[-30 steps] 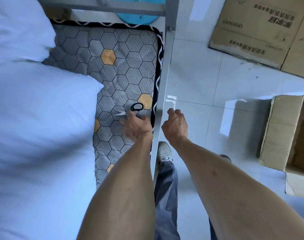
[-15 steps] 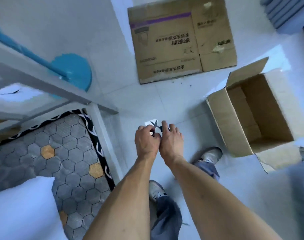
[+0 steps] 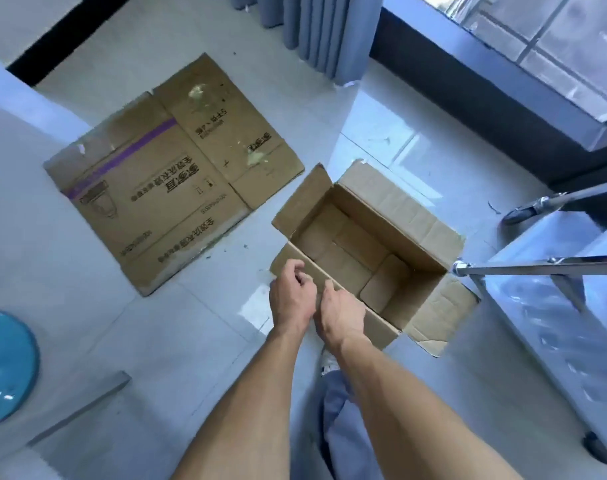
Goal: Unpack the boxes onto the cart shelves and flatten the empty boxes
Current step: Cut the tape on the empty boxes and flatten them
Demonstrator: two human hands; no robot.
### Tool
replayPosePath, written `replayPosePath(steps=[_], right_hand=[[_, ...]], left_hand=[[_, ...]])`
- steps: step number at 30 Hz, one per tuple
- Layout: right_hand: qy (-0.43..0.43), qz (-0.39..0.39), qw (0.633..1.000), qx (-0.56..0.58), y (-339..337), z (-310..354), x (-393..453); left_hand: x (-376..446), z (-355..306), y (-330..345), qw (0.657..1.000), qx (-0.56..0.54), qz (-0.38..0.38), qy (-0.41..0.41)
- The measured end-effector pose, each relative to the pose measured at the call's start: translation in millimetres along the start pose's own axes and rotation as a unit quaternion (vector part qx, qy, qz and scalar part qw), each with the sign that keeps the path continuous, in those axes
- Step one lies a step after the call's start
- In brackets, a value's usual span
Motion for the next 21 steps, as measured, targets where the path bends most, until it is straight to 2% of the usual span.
replayPosePath(steps=[3, 5, 8, 11, 13, 14, 16, 18, 21], right_hand=[[0.051, 0.003, 0.998, 0.043, -7.4, -41.8, 18.9], [0.105, 0.012, 0.992, 0.074, -0.6, -67.2, 30.3], [0.154, 0.041, 0.979, 0.123, 17.6, -91.3, 49.1], [0.168, 0.058, 0.973, 0.146, 34.6, -104.0, 59.8], [0.193, 0.066, 0.965, 0.163, 46.4, -110.5, 64.8], [0.215, 0.064, 0.958, 0.177, 51.6, -113.4, 66.2], [0.276, 0.043, 0.936, 0.214, 58.4, -117.9, 71.2], [0.332, 0.025, 0.909, 0.251, 64.0, -120.5, 78.2], [0.373, 0.012, 0.885, 0.277, 79.6, -123.0, 84.1]], left_hand=[[12.0, -28.6, 47.2, 0.997, 0.062, 0.028, 0.041], [20.2, -34.4, 72.5, 0.993, 0.103, 0.017, 0.06], [36.0, -26.9, 103.3, 0.988, 0.149, 0.016, 0.037], [44.8, -15.6, 122.5, 0.959, 0.275, 0.046, 0.041], [52.1, -5.8, 129.7, 0.917, 0.379, 0.091, 0.079], [57.3, 1.1, 133.4, 0.885, 0.434, 0.125, 0.109], [73.1, 9.0, 143.1, 0.798, 0.545, 0.183, 0.181], [93.6, 10.7, 151.0, 0.731, 0.61, 0.196, 0.236], [111.5, 7.2, 163.9, 0.686, 0.638, 0.202, 0.286]])
Point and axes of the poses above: each hand's wrist, its own x-axis towards the middle knuckle, its own y-axis out of the palm, z = x × y, the point moved 6 cm from there along x, towards the middle knuckle, and after that the axes turned 3 degrees about -y, right-handed, at the moved point
